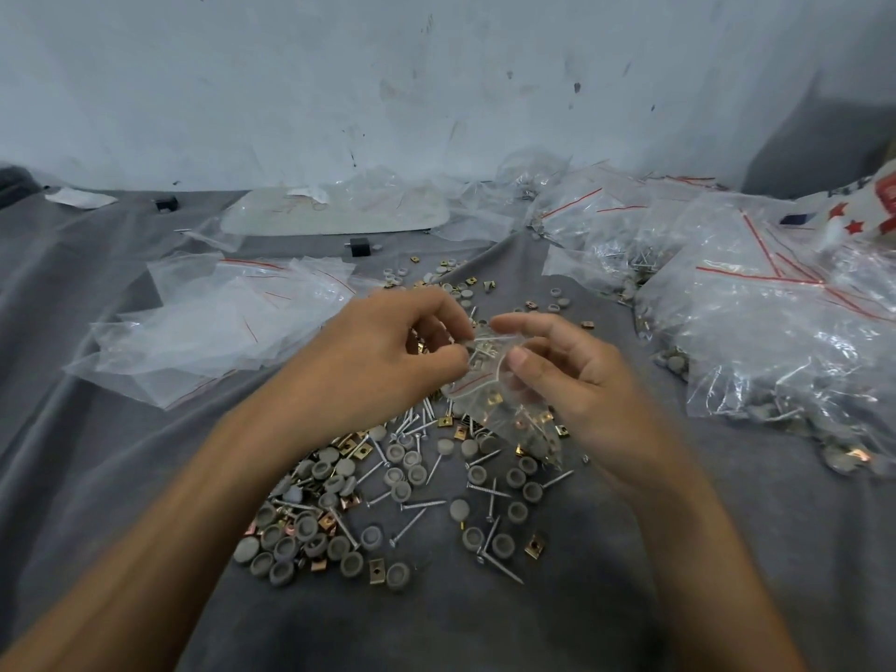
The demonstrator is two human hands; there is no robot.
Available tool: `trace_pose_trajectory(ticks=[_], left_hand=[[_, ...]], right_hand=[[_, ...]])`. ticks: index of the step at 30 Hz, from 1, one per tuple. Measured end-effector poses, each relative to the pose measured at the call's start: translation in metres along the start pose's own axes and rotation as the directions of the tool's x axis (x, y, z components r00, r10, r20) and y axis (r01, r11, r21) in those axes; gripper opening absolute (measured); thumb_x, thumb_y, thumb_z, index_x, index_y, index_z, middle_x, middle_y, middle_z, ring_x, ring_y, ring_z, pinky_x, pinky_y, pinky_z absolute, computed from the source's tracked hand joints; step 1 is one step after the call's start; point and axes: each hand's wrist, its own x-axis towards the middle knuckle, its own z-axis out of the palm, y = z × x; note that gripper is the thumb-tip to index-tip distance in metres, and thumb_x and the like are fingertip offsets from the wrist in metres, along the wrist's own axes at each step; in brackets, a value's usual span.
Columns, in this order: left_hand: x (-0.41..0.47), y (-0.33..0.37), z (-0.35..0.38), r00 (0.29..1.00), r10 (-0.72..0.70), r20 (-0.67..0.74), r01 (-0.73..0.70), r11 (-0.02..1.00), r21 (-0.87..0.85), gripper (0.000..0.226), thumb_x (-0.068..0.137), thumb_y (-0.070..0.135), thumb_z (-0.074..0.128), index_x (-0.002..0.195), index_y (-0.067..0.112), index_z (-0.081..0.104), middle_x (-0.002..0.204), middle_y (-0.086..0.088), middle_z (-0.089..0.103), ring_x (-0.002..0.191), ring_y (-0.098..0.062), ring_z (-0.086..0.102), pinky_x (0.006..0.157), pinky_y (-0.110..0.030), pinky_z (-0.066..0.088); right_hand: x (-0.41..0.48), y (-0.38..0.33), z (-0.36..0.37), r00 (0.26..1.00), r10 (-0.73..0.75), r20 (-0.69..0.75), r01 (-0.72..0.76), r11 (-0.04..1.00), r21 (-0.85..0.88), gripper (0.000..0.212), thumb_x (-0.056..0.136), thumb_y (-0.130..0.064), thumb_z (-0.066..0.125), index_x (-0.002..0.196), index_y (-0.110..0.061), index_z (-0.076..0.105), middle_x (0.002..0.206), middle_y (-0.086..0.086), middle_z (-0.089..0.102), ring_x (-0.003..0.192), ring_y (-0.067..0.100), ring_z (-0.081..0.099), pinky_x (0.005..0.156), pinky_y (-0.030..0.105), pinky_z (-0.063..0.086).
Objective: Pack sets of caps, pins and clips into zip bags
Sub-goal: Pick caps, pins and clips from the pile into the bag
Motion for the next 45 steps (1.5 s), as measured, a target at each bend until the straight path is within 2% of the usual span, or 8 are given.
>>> trace_pose_trajectory(ticks=[4,17,22,24,29,33,38,45], left_hand=[[0.000,0.000,0.000,1.000,0.010,0.013,-0.010,1.000,0.011,0.010,0.087,0.035,0.070,0.091,0.043,0.067,0.081,0.017,0.068,0.063,-0.004,0.059,0.062,-0.030,0.051],[-0.001,0.000,0.002,0.997,0.073,0.009,-0.074,0.995,0.062,0.015,0.091,0.039,0.069,0.106,0.041,0.068,0.085,0.021,0.066,0.066,-0.006,0.060,0.062,-0.028,0.048],[-0.002,-0.001,0.009,0.994,0.108,0.001,-0.107,0.986,0.125,0.014,0.089,0.046,0.068,0.101,0.041,0.066,0.086,0.024,0.067,0.072,-0.001,0.061,0.063,-0.020,0.045],[-0.003,-0.005,0.010,0.991,0.125,-0.038,-0.120,0.984,0.130,0.014,0.090,0.050,0.064,0.101,0.041,0.065,0.090,0.029,0.065,0.075,0.000,0.061,0.061,-0.014,0.043],[-0.004,-0.031,0.016,0.972,0.003,-0.233,0.018,0.996,0.086,0.011,0.101,0.036,0.054,0.105,0.039,0.064,0.090,0.022,0.065,0.084,0.001,0.060,0.069,-0.024,0.050],[-0.003,-0.052,0.036,0.995,-0.096,0.031,0.075,0.909,0.411,0.019,0.101,0.042,0.053,0.116,0.033,0.060,0.106,0.017,0.057,0.105,-0.008,0.055,0.085,-0.030,0.048],[-0.007,-0.063,0.055,0.979,-0.149,0.138,0.062,0.865,0.499,0.053,0.095,0.060,0.053,0.143,0.040,0.042,0.129,0.012,0.048,0.124,-0.014,0.039,0.098,-0.035,0.040],[-0.008,-0.063,0.038,0.997,-0.062,0.047,0.033,0.884,0.467,0.015,0.098,0.045,0.057,0.110,0.035,0.057,0.101,0.019,0.051,0.106,-0.009,0.050,0.085,-0.029,0.044]], right_hand=[[0.001,0.003,-0.002,1.000,-0.006,0.017,0.006,0.999,-0.036,0.027,0.093,-0.035,0.064,0.118,-0.044,0.070,0.090,-0.012,0.067,0.086,0.010,0.066,0.079,0.031,0.057],[0.000,0.002,-0.002,1.000,0.004,0.020,-0.003,0.999,-0.046,0.026,0.094,-0.036,0.063,0.119,-0.043,0.069,0.092,-0.011,0.070,0.089,0.010,0.068,0.078,0.028,0.057],[-0.001,0.000,0.000,0.999,0.009,0.031,-0.006,0.998,-0.067,0.027,0.094,-0.036,0.064,0.120,-0.042,0.070,0.095,-0.005,0.071,0.091,0.023,0.068,0.081,0.035,0.059],[-0.002,-0.002,0.000,1.000,0.005,0.028,-0.003,0.998,-0.055,0.027,0.094,-0.034,0.065,0.119,-0.041,0.070,0.094,-0.005,0.070,0.089,0.018,0.068,0.080,0.033,0.059],[-0.003,-0.007,-0.002,1.000,0.010,-0.009,-0.010,0.998,-0.064,0.025,0.090,-0.041,0.066,0.114,-0.044,0.072,0.094,0.001,0.069,0.085,0.013,0.065,0.077,0.025,0.054],[-0.004,-0.007,-0.001,1.000,0.018,-0.016,-0.019,0.998,-0.058,0.028,0.086,-0.043,0.064,0.113,-0.044,0.073,0.094,0.001,0.071,0.089,0.026,0.067,0.080,0.035,0.056],[-0.002,-0.003,-0.002,0.999,0.036,-0.009,-0.037,0.995,-0.090,0.031,0.088,-0.047,0.064,0.118,-0.044,0.071,0.098,0.006,0.070,0.092,0.030,0.066,0.083,0.043,0.055],[-0.001,-0.008,-0.002,0.998,0.047,-0.028,-0.048,0.998,-0.031,0.028,0.088,-0.039,0.065,0.114,-0.041,0.074,0.091,-0.001,0.069,0.084,0.011,0.065,0.075,0.024,0.053]])
